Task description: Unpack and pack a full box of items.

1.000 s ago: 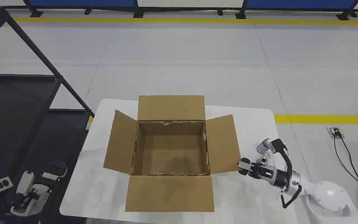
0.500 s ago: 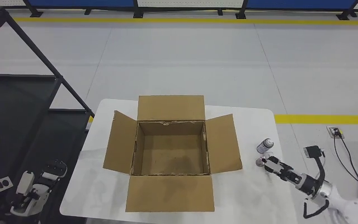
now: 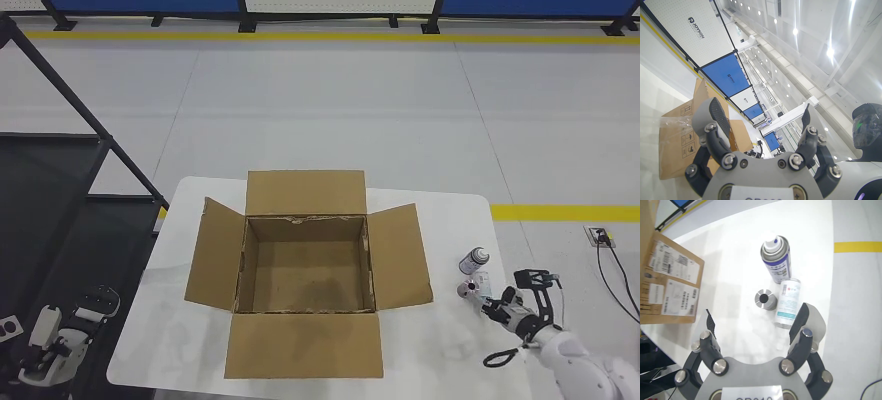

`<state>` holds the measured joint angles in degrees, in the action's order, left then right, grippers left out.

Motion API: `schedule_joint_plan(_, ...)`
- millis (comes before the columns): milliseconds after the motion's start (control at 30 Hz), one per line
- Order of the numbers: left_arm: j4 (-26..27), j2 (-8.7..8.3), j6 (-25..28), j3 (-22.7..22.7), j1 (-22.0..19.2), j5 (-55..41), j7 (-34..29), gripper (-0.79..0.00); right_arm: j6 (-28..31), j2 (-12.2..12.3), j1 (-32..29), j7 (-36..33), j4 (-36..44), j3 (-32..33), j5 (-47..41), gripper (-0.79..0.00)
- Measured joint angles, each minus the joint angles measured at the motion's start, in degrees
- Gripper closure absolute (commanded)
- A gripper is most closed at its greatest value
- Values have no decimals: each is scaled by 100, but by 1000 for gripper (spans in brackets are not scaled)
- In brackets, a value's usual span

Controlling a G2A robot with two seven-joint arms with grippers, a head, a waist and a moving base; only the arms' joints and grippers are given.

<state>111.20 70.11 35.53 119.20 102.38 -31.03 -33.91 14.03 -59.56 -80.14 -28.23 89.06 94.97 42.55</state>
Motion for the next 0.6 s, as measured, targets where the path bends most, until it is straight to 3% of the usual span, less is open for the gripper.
schedule_joint_plan(467, 0, 0, 0, 0, 0, 0, 0, -785, -104, -33, 190, 76, -171, -172, -91, -785)
schedule_joint_plan(600, 0, 0, 0, 0, 0, 0, 0, -785, -418, -23, 179, 309, -121, -249, 544, -785)
